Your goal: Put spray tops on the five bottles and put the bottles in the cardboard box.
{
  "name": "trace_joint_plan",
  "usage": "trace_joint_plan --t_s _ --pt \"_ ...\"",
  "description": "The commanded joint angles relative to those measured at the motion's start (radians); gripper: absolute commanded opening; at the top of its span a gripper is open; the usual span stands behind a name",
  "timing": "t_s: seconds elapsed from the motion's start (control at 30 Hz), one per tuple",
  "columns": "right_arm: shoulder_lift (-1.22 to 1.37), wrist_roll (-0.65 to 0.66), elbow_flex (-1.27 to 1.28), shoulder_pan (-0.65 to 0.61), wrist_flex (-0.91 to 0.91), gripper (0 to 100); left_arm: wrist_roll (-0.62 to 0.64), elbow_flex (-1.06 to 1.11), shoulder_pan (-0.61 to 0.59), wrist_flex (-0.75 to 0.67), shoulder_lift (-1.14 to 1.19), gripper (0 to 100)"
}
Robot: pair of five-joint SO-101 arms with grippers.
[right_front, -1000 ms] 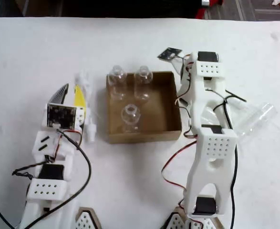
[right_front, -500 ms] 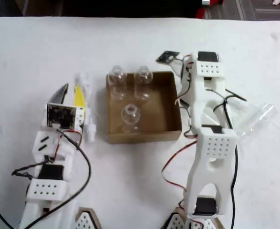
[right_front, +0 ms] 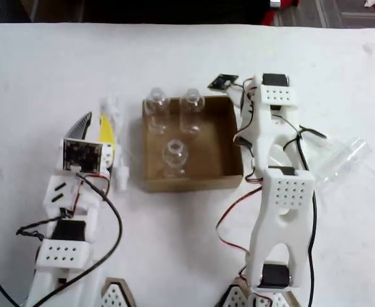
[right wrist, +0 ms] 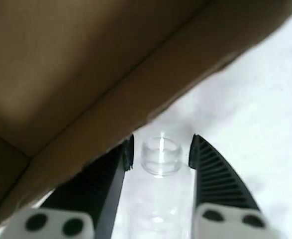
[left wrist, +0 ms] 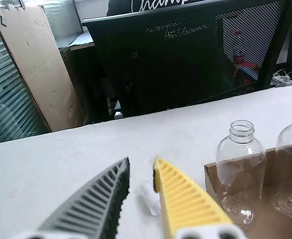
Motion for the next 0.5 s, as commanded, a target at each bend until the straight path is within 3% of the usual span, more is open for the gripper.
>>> trace_joint_plan --t_s 0.0,0.47 --pt "-0.051 0.008 -0.037 -0.001 -0.010 21.7 -0.014 -0.015 0.010 -0.028 0.001 8" --pt "-0.061 0.008 -0.038 -0.001 -0.019 25.5 -0.014 -0.015 0.010 -0.028 0.001 8"
